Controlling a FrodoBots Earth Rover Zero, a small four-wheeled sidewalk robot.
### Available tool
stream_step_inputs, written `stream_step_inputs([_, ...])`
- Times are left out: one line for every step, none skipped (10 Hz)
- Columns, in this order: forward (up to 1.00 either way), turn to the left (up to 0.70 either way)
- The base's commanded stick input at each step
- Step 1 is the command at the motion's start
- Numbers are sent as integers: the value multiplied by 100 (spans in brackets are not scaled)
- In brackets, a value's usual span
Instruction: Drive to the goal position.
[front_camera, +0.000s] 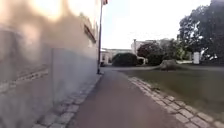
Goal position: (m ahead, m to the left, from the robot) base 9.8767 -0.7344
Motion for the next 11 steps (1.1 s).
stream_step_inputs([60,0])
stream_step_inputs([60,0])
stream_step_inputs([60,0])
stream_step_inputs([60,0])
stream_step_inputs([60,0])
stream_step_inputs([60,0])
stream_step_inputs([60,0])
stream_step_inputs([60,0])
stream_step_inputs([60,0])
stream_step_inputs([60,0])
stream_step_inputs([60,0])
